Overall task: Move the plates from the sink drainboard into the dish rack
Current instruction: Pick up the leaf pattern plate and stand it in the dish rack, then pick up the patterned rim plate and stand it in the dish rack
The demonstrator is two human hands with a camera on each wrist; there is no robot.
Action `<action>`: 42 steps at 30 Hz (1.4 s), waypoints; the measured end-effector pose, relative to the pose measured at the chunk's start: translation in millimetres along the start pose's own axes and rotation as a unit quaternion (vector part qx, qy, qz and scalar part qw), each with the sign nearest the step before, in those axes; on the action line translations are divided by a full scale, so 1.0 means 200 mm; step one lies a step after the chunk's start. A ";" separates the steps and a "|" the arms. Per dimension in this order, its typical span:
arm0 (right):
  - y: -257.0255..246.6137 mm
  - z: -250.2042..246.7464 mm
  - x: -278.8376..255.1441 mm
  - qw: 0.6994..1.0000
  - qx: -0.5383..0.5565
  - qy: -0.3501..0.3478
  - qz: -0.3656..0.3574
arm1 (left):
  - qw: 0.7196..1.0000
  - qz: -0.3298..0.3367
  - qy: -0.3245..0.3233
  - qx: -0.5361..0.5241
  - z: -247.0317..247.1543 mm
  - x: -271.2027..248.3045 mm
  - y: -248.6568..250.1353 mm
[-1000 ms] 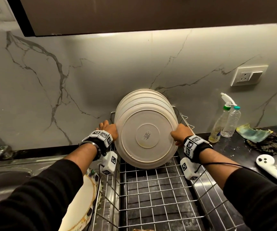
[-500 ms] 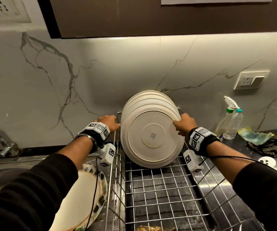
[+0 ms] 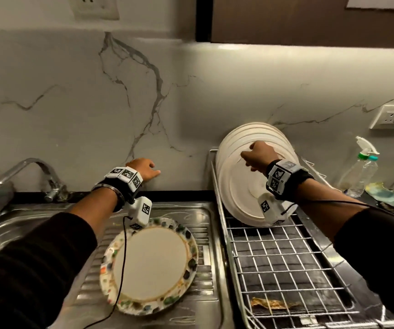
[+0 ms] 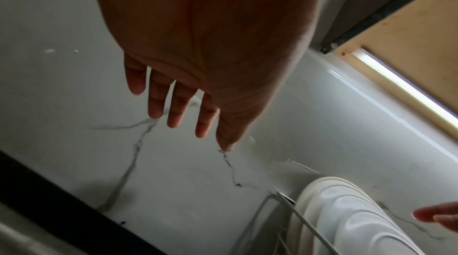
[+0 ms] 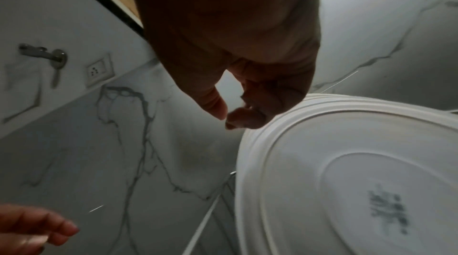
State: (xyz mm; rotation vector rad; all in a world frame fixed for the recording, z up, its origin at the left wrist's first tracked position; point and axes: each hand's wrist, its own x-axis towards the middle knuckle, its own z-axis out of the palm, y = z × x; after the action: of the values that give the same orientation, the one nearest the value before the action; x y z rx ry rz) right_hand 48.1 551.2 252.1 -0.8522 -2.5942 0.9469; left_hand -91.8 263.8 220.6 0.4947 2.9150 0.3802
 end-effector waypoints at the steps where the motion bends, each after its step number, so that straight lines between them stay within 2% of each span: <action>1: -0.07 0.05 -0.02 1.000 -0.004 0.000 -0.005 | 1.000 -0.005 -0.003 0.001 0.00 -0.01 -0.09; 7: -0.40 0.34 -0.10 0.998 -0.029 -0.009 -0.050 | 0.999 -0.039 -0.019 -0.028 0.03 -0.05 -0.53; 10: -0.47 0.55 -0.16 0.996 -0.035 -0.047 -0.063 | 0.998 -0.041 -0.042 -0.027 0.09 -0.09 -0.71; 15: -0.36 0.95 -0.29 0.979 -0.137 -0.137 -0.057 | 0.992 -0.064 -0.098 -0.045 0.29 -0.17 -0.95; 19: -0.16 1.24 -0.46 0.949 -0.218 -0.218 -0.063 | 0.986 -0.080 -0.146 -0.030 0.50 -0.23 -1.05; 21: -0.04 1.35 -0.54 0.945 -0.232 -0.229 -0.040 | 0.983 -0.087 -0.159 -0.032 0.62 -0.26 -1.08; 27: 0.27 1.46 -0.70 0.953 -0.207 -0.195 0.105 | 0.978 -0.089 -0.185 -0.018 0.86 -0.30 -1.08; 32: 0.37 1.44 -0.69 0.965 -0.155 -0.109 0.181 | 0.980 -0.107 -0.160 -0.053 0.95 -0.31 -1.13; 34: 0.39 1.42 -0.66 0.961 -0.128 -0.126 0.212 | 0.976 -0.115 -0.161 -0.089 0.98 -0.30 -1.13; 38: 0.41 1.42 -0.65 0.958 -0.080 -0.148 0.232 | 0.967 -0.135 -0.163 -0.140 0.95 -0.30 -1.14; 40: 0.39 1.42 -0.64 0.965 -0.039 -0.123 0.228 | 0.965 -0.135 -0.125 -0.184 0.92 -0.28 -1.16; 42: 0.33 1.40 -0.64 0.976 0.006 -0.069 0.208 | 0.959 -0.132 -0.062 -0.244 0.90 -0.24 -1.20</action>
State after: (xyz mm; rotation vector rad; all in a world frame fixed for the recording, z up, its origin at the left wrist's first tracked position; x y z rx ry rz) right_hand 62.9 373.3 -7.5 -1.4093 -2.5684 1.1628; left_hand -84.5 69.1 -11.0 0.0507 2.5797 0.9505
